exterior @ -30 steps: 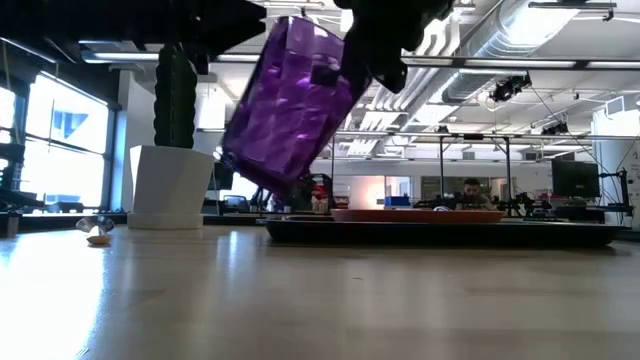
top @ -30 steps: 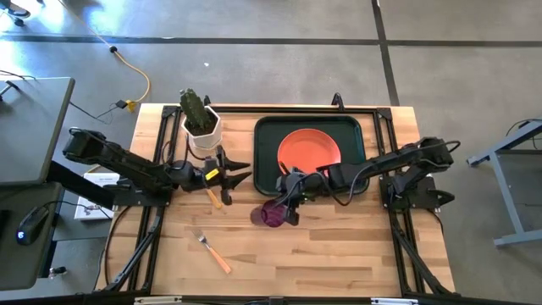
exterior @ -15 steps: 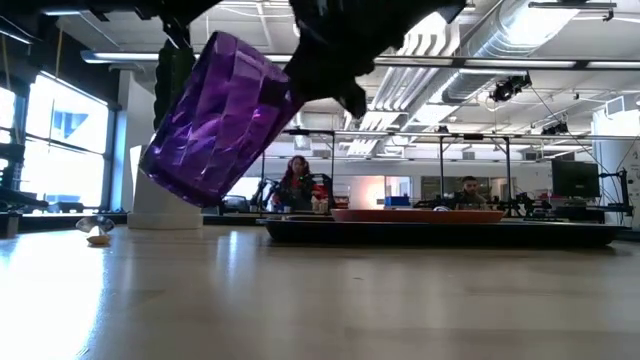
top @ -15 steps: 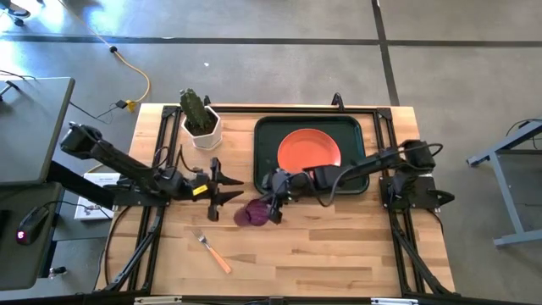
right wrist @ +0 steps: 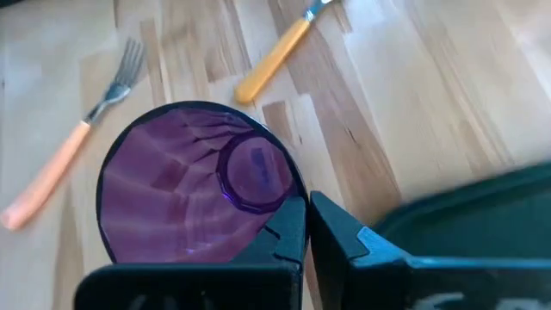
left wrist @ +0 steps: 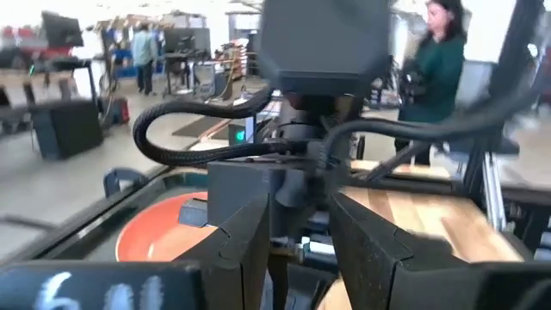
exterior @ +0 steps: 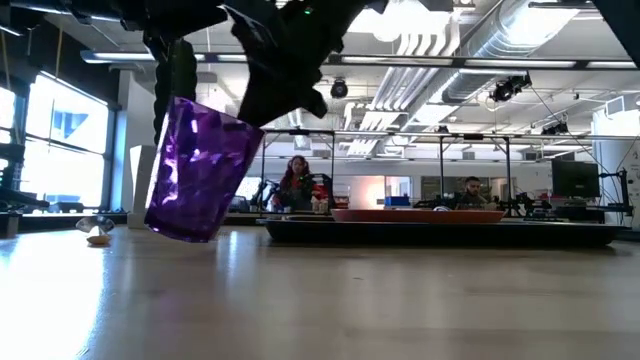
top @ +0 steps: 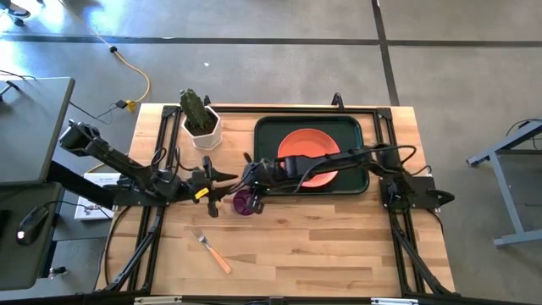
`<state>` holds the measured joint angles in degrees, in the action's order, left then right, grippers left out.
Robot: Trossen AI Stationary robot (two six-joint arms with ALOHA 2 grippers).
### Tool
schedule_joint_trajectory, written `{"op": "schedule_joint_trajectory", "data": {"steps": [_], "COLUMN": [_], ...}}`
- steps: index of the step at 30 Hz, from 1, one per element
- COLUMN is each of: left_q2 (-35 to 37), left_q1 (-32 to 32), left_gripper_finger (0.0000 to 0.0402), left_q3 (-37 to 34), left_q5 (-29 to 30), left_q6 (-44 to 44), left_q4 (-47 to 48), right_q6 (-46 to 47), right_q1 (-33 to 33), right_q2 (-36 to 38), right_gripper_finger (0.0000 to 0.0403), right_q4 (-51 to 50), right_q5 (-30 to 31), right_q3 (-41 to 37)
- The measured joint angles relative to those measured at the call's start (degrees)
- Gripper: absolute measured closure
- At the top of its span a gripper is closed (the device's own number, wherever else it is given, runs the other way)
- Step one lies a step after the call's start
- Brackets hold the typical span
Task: Pick and place plate/cup/fork/spoon on tray
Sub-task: Put the purple cup on the black tray to the top left of the orange plate
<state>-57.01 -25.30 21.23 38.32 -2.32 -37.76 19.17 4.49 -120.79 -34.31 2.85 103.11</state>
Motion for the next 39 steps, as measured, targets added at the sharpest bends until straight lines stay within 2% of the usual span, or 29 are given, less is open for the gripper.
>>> {"op": "schedule_joint_trajectory", "data": {"steps": [3,9,16,23,28,39], "left_q2": [0.47,2.15,3.73,3.71,3.71,3.76], "left_q1": [0.00,-0.82,-2.32,-2.29,-2.29,-2.29], "left_gripper_finger": [0.0291,0.0291,0.0291,0.0291,0.0291,0.0291], "left_q3": [-0.05,-0.09,0.02,0.02,0.02,0.03], "left_q5": [0.66,3.44,4.31,8.41,8.56,8.73], "left_q6": [-3.06,-3.22,-3.18,-4.52,-4.51,-5.58], "left_q4": [0.39,2.30,1.85,2.03,1.92,1.35], "right_q6": [-0.65,-1.12,-2.27,-3.38,-4.11,-4.81], "right_q1": [0.02,0.02,0.20,0.15,0.17,1.72], "right_q2": [-3.06,-7.57,-8.36,-8.37,-8.36,-4.26], "right_gripper_finger": [0.0403,0.0403,0.0403,0.0403,0.0402,0.0402], "right_q4": [-2.27,-7.87,-5.55,-3.29,-1.68,-4.98], "right_q5": [-0.15,-0.37,-0.04,0.09,0.13,0.25], "right_q3": [4.84,11.11,11.02,11.01,10.97,10.87]}}
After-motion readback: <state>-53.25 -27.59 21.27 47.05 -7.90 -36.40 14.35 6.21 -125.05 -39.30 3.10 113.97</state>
